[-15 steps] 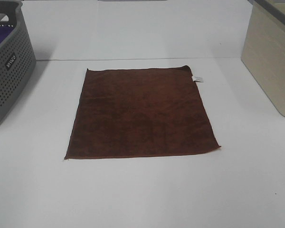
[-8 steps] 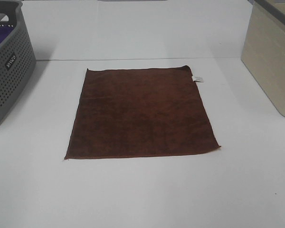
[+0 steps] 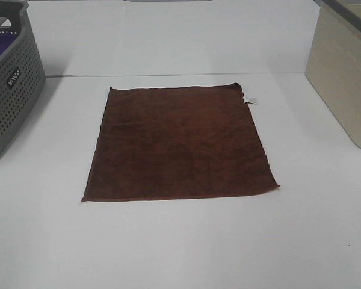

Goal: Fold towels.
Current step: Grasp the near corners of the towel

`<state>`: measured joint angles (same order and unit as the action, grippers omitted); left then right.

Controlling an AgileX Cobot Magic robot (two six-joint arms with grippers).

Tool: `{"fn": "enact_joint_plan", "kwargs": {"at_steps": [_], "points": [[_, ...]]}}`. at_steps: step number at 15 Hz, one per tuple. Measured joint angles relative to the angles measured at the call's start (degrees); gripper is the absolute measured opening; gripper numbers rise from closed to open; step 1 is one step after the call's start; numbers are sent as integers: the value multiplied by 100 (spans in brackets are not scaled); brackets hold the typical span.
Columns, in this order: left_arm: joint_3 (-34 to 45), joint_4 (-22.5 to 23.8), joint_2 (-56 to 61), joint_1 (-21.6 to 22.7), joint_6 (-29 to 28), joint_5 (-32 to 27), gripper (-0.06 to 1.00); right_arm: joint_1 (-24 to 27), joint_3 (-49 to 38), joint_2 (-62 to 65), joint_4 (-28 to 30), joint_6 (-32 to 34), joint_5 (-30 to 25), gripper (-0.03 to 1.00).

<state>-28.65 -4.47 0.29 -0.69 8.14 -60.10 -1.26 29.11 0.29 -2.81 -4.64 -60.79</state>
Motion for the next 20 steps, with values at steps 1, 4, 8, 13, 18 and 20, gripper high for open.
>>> {"fn": "enact_joint_plan", "kwargs": {"at_steps": [1,4,8,13,18,20], "points": [[0,0,0,0,0,0,67,0,0,0,-6,0,0,90],[0,0,0,0,0,0,67,0,0,0,-46,0,0,90],[-29,-17,0,0,0,29,67,0,0,0,-46,0,6,90],[-57,-1283,-1152,0,0,2750,67,0,97,-1008,-69,0,1684,90],[-115,-2939,-3615,0,413,3890,67,0,584,-3277,-894,0,3438,80],[-321,-3495,-4681,0,676,3902,67,0,1112,-4440,-1157,0,3197,77]]}}
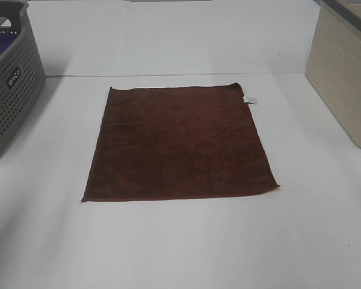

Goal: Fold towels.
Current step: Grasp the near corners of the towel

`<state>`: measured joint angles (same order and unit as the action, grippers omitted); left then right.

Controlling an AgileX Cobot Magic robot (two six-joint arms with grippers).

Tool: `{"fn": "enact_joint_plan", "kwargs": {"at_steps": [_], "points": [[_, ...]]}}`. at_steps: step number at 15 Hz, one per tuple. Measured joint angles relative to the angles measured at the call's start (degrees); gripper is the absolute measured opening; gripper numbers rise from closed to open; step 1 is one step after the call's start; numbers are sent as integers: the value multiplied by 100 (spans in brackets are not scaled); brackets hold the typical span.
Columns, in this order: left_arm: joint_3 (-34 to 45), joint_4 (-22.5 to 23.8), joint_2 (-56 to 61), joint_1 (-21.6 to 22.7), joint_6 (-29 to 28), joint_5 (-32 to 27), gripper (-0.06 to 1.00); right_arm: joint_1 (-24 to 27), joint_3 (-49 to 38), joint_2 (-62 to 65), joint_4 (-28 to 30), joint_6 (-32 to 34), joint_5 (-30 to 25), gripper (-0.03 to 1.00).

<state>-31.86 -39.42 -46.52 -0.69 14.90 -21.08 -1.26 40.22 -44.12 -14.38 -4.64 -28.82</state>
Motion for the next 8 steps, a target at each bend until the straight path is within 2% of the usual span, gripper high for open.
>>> {"fn": "enact_joint_plan", "kwargs": {"at_steps": [2,4,8], "points": [[-258,-378,-1066,0,281,-120,67,0,533,-968,-241,-17,-539,76],[-602,-716,-2137,0,435,-521,67,0,859,-1885,-447,-138,-882,76],[-1175,-1593,-3988,0,877,-1008,67,0,985,-3300,-808,-384,-963,76]]}}
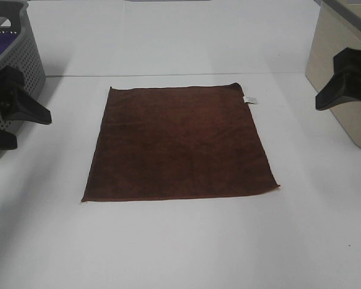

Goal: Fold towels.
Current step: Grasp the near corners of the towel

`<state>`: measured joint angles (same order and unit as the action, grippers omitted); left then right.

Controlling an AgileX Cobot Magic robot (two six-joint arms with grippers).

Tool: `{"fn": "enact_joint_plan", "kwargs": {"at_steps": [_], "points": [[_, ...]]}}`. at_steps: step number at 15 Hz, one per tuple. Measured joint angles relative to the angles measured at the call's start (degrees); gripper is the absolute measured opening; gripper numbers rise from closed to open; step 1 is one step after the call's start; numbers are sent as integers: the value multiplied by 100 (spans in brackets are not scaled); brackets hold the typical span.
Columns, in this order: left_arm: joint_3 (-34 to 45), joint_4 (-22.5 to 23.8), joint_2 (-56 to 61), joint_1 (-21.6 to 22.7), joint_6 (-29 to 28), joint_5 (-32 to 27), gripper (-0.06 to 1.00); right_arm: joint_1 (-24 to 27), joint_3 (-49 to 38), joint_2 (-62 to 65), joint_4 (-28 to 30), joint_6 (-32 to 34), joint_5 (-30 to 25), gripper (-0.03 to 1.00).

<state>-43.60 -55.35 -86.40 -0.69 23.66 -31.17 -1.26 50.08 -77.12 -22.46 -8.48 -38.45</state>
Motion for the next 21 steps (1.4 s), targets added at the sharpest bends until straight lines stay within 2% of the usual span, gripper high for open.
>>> {"fn": "enact_joint_plan", "kwargs": {"at_steps": [2,4,5,7,10,14,19,21], "points": [[-218,-579,-722,0,338,-52,67,0,0,-642,-561,-487,-11,76],[-447,-1220,-1387,0,877,-132,67,0,97,-1335,-1283,-1249,-212,76],[-579,-1547,-1707,0,1215,-298,67,0,229,-1662,-1656,-1662,-372,76],[-825,-1971,-2235,0,1811,-710,67,17,619,-2286,-2063,-2086,-659,76],[-951,-2097,-2767,23,2051,-900,67,223,985,-2974,-2149,-2286,-1020,76],[-951,-2086,-3105,52,2441,-1209,67,951,1077,-3633,-2435,-2779,-1238,71],[-951,-2086,-3140,52,2567,-1163,67,951,1083,-4091,-2532,-2876,-1329,70],[-951,-2074,-3146,-86,2584,-985,67,928,1089,-4211,-2693,-2905,-1335,70]]}}
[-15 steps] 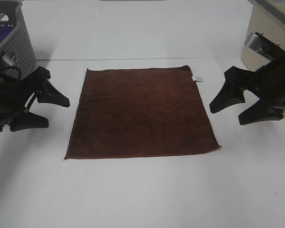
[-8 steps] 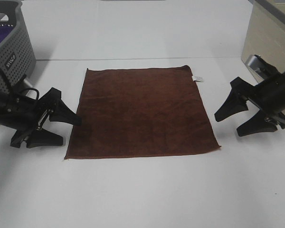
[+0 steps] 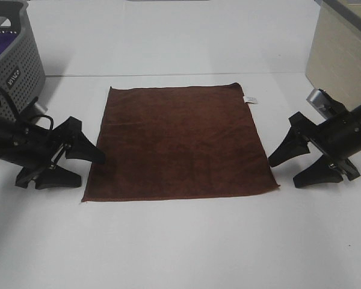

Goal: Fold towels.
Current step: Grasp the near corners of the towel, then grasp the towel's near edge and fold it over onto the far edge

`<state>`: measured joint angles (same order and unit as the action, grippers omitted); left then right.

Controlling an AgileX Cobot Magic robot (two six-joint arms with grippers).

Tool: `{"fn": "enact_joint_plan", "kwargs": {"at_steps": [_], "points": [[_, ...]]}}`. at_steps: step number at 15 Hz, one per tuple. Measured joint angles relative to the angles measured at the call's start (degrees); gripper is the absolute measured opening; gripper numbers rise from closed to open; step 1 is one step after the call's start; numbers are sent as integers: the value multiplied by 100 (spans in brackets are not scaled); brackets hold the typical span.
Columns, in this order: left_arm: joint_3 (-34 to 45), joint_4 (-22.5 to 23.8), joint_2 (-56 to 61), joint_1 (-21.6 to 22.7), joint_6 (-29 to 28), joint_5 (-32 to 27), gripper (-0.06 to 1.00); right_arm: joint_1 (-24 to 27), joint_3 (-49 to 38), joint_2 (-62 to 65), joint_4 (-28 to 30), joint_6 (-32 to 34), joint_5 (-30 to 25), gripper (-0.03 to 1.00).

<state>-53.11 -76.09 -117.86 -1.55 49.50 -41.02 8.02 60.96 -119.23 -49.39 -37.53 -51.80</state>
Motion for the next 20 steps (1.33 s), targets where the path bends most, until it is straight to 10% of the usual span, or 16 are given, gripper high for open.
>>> {"fn": "enact_joint_plan", "kwargs": {"at_steps": [8,14,20], "points": [[-166,-590,-281,-728,6,69,62,-848,46,-74,-309,-23,413,60],[-183,-447,-401,-745,6,327,4,-848,46,-149,-527,-23,642,7],[-172,814,97,-745,-791,138,2,-848,-23,172,223,590,120,2]]}}
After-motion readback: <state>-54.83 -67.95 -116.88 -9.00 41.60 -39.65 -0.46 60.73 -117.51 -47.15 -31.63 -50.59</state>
